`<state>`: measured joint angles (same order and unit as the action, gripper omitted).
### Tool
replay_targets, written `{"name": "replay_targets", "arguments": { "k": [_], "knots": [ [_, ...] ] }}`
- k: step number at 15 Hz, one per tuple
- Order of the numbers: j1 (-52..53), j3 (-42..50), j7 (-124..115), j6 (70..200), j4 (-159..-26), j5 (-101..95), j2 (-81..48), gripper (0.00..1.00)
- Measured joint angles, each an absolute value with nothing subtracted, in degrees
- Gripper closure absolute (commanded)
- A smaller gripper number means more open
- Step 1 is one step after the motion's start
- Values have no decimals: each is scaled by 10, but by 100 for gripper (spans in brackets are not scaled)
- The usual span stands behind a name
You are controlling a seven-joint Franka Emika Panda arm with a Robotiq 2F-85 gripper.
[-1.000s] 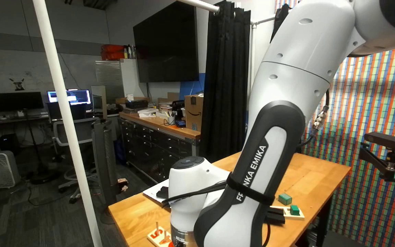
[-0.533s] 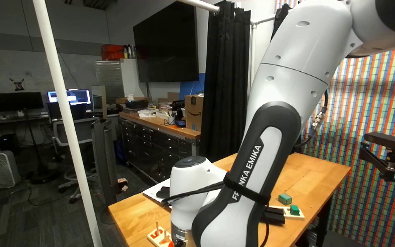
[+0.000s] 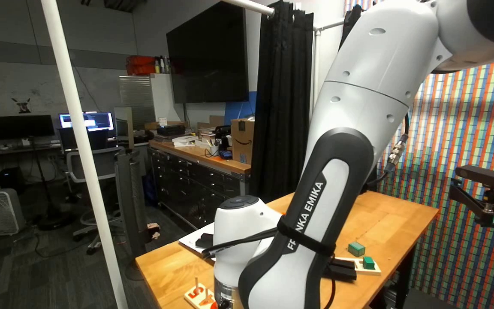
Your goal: Put an orange disc from the table onto the wooden rack
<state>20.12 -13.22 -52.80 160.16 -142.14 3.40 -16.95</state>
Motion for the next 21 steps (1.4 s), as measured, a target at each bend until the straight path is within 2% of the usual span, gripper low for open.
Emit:
{"name": "replay_targets", "arguments": {
  "k": [6, 7, 21],
  "knots": [
    [200, -130, -519, 1603, -1421, 37, -170, 80],
    [200, -131, -519, 1604, -1420, 37, -169, 75],
    [245, -96, -548, 1600, -1400, -3, -160, 75]
  ]
}}
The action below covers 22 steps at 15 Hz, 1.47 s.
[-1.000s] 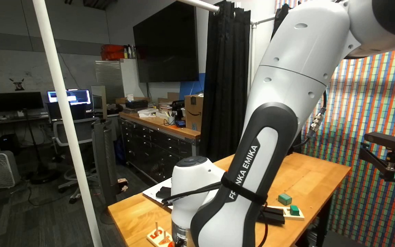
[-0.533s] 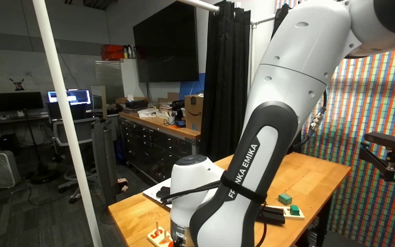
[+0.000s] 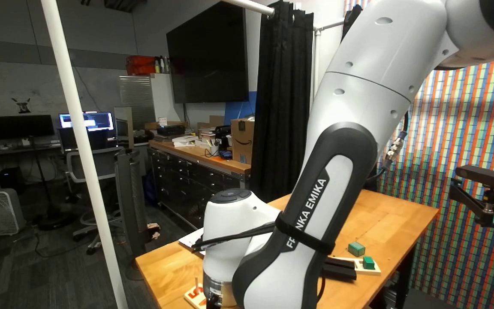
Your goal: Put an orange disc from the table onto the wooden rack
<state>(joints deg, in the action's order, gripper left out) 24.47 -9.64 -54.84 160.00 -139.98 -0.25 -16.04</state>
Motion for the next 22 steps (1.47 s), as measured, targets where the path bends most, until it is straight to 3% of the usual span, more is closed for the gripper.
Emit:
{"name": "replay_targets", "arguments": {
  "k": [22],
  "knots": [
    [251, -46, -610, 1502, -1294, -207, -162, 77]
  ]
}}
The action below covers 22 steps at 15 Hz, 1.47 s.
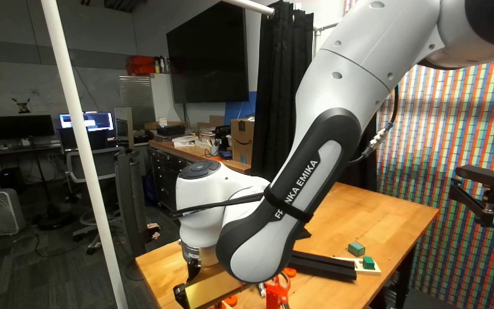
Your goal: Put an orange disc from the table onto the wooden rack
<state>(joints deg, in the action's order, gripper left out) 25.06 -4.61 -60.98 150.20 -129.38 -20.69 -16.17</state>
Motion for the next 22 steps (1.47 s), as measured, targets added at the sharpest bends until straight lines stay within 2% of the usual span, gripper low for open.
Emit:
{"name": "replay_targets", "arguments": {
  "k": [22],
  "knots": [
    [199, -19, -512, 1464, -1182, -220, -244, 77]
  ]
}}
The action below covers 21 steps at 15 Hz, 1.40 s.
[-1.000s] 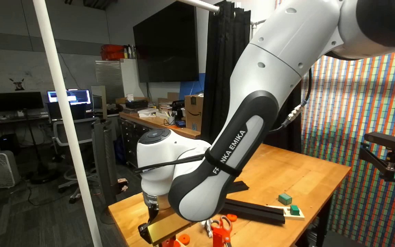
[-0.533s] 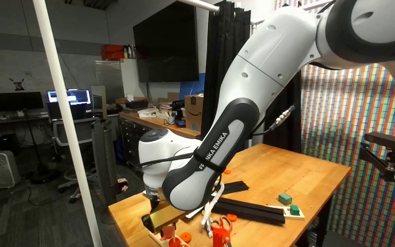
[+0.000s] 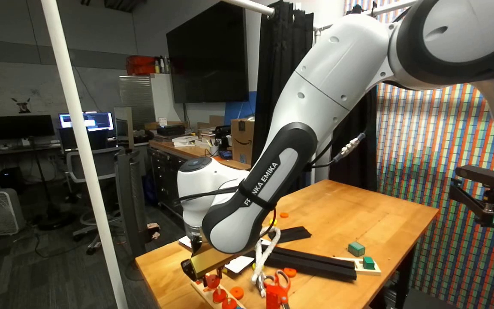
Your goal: Put an orange disc from the table onto the wooden rack
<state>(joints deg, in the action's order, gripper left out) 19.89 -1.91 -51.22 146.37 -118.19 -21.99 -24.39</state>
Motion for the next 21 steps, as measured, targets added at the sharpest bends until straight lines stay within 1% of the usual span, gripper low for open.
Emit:
{"name": "replay_targets", "arguments": {
  "k": [21],
  "knots": [
    [193, -17, -478, 1442, -1140, -189, -263, 77]
  ]
}}
